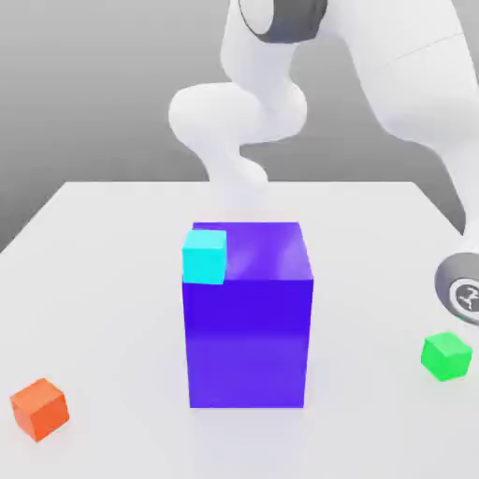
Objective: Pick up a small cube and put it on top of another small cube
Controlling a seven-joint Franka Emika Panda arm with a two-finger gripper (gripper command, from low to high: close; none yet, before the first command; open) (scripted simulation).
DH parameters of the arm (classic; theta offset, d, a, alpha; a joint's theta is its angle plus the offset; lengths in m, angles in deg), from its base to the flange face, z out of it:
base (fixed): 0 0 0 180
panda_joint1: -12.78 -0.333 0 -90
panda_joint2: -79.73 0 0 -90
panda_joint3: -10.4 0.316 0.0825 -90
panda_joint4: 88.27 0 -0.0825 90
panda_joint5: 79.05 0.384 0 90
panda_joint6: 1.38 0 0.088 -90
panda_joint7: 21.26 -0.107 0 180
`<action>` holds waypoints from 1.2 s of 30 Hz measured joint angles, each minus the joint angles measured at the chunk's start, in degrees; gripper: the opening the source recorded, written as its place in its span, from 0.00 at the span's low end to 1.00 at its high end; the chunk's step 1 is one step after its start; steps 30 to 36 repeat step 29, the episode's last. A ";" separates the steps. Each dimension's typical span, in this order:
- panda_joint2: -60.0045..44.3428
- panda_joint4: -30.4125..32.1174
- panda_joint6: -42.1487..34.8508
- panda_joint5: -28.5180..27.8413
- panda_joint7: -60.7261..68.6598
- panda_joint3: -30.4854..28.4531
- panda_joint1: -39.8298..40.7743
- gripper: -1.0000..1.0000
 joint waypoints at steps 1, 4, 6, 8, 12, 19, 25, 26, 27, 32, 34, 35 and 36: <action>1.41 0.38 -1.02 0.69 0.47 0.64 0.48 0.00; 6.97 2.23 -4.73 3.35 1.51 2.72 1.80 0.00; 10.08 5.35 -4.95 4.20 -3.01 2.50 0.30 0.00; 13.11 8.79 -4.72 4.88 -8.54 2.25 -1.31 0.00; 19.45 15.98 -3.66 6.98 -19.69 2.20 -4.00 0.00; 31.70 28.93 -0.78 15.82 -35.79 4.41 -6.67 0.00; 25.51 31.51 8.06 10.89 -44.90 1.37 -9.35 0.00; 24.05 31.42 9.35 9.52 -45.95 0.48 -9.96 1.00; 24.05 31.42 9.35 9.52 -45.95 0.48 -9.96 1.00; 24.05 31.42 9.35 9.52 -45.95 0.48 -9.96 1.00; 24.05 31.42 9.35 9.52 -45.95 0.48 -9.96 1.00; 24.05 31.42 9.35 9.52 -45.95 0.48 -9.96 1.00; 24.05 31.42 9.35 9.52 -45.95 0.48 -9.96 1.00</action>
